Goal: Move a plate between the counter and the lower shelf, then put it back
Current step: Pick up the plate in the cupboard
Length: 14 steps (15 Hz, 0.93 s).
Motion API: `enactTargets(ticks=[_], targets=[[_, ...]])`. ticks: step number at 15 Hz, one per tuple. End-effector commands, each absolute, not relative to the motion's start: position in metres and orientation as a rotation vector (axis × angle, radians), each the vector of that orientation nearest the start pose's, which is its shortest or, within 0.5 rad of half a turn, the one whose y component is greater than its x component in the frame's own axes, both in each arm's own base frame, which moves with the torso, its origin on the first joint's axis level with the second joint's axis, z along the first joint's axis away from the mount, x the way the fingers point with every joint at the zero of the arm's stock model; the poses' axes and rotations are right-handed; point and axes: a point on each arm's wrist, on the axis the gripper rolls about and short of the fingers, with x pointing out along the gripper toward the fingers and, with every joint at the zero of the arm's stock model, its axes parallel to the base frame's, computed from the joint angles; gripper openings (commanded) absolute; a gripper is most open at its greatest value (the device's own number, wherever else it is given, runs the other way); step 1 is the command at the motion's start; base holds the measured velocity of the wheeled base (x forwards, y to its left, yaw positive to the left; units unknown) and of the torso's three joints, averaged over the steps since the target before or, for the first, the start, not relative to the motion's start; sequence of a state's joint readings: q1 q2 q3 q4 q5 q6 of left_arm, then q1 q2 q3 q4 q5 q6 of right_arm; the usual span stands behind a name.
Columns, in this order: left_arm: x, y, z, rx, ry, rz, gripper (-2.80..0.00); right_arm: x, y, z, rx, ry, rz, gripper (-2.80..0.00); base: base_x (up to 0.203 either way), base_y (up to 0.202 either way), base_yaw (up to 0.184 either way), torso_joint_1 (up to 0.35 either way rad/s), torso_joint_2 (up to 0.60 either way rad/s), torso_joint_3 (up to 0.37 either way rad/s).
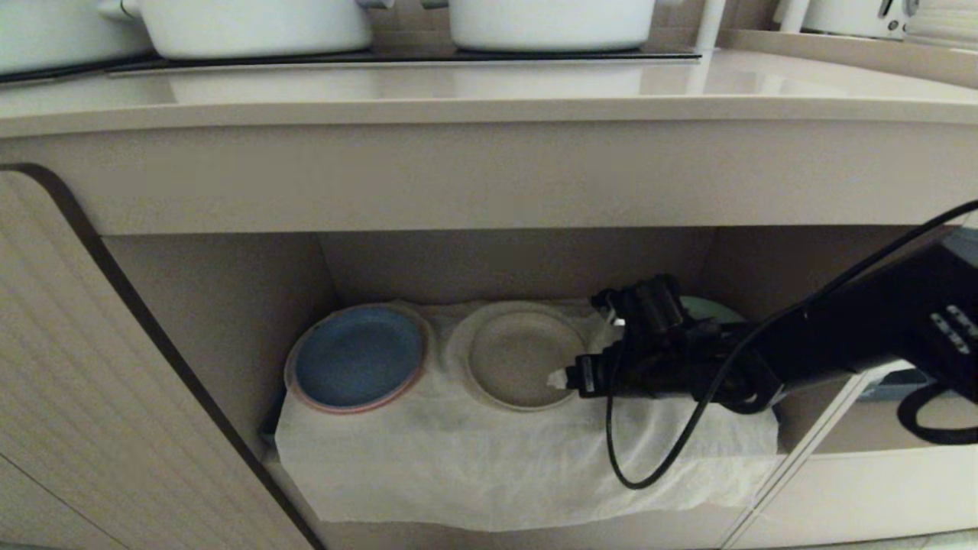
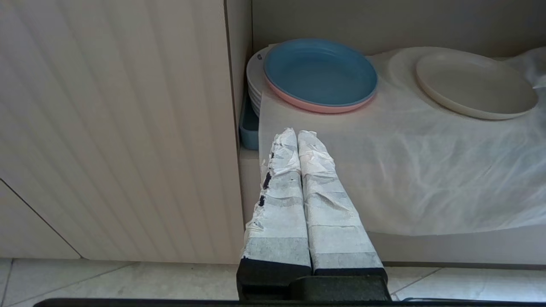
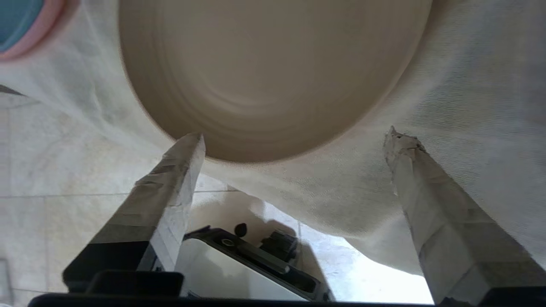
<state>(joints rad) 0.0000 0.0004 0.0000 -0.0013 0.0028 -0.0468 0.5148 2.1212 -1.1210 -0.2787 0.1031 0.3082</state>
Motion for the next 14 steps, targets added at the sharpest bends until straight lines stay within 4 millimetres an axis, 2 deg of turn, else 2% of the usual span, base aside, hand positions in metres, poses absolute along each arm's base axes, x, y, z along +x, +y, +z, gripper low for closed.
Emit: enactTargets(ticks=[1, 7, 10, 14], targets=[[-0.023, 0.0, 0.076, -0.048, -0.002, 0.003, -2.8, 0.342, 0.198, 0.081, 0.149, 0.797, 0.475, 0.0, 0.0, 0.0, 0.0, 0.0, 0.0, 0.0], [-0.023, 0.0, 0.076, -0.048, -0.002, 0.003, -2.8, 0.346, 0.207, 0.077, 0.187, 0.807, 0.467, 0.0, 0.0, 0.0, 0.0, 0.0, 0.0, 0.0], [-0.023, 0.0, 0.076, -0.048, -0.002, 0.003, -2.8, 0.35, 0.219, 0.071, 0.184, 0.784, 0.357, 0.0, 0.0, 0.0, 0.0, 0.0, 0.0, 0.0], [-0.023, 0.0, 0.076, -0.048, -0.002, 0.003, -2.8, 0.351, 0.223, 0.072, 0.21, 0.799, 0.327, 0.0, 0.0, 0.0, 0.0, 0.0, 0.0, 0.0]])
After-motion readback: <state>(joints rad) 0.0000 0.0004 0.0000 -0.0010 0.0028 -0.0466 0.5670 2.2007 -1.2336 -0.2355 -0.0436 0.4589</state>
